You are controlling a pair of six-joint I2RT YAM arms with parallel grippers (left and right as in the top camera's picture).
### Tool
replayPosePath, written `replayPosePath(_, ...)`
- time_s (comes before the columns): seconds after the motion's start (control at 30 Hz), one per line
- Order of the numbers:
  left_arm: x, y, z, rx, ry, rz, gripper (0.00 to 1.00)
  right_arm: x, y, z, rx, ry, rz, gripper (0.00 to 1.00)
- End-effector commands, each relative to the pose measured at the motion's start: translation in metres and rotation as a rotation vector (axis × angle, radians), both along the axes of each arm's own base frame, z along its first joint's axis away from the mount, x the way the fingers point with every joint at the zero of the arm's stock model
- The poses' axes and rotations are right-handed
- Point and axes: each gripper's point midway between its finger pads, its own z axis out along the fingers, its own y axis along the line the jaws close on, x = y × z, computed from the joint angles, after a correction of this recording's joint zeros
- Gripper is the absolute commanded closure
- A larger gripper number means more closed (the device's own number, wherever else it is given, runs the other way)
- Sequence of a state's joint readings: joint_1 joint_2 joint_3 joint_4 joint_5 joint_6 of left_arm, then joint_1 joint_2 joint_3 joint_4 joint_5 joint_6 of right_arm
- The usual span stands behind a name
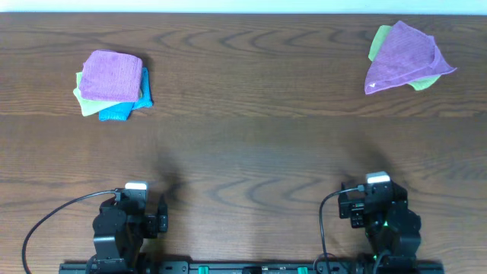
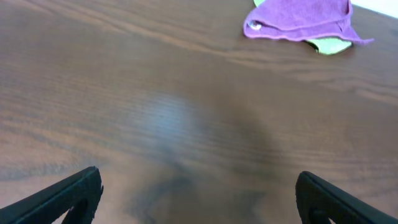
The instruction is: Fold the cloth
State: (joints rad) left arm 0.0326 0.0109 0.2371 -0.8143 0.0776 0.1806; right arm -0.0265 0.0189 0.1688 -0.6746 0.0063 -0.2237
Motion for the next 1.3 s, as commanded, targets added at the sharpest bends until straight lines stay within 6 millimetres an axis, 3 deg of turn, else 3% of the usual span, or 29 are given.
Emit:
replayPosePath(0.0,-0.009,0.005,-0.024,0.025,0.076,0.016,0.05,-0.003,-0.001,-0.008,0.011,0.022,-0.010,0.01)
replayPosePath(0.23,-0.009,0.005,-0.024,0.025,0.076,0.016,0.05,-0.007,-0.009,-0.012,0.143,0.035,-0.139,0.01)
replayPosePath(0.47,-0.009,0.005,-0.024,0.025,0.076,0.016,0.05,-0.009,-0.015,-0.014,0.169,0.039,-0.203,0.01)
replayPosePath(1.27,-0.009,0.005,-0.024,0.025,0.076,0.016,0.05,-0.008,-0.014,-0.013,0.171,0.036,-0.197,0.01)
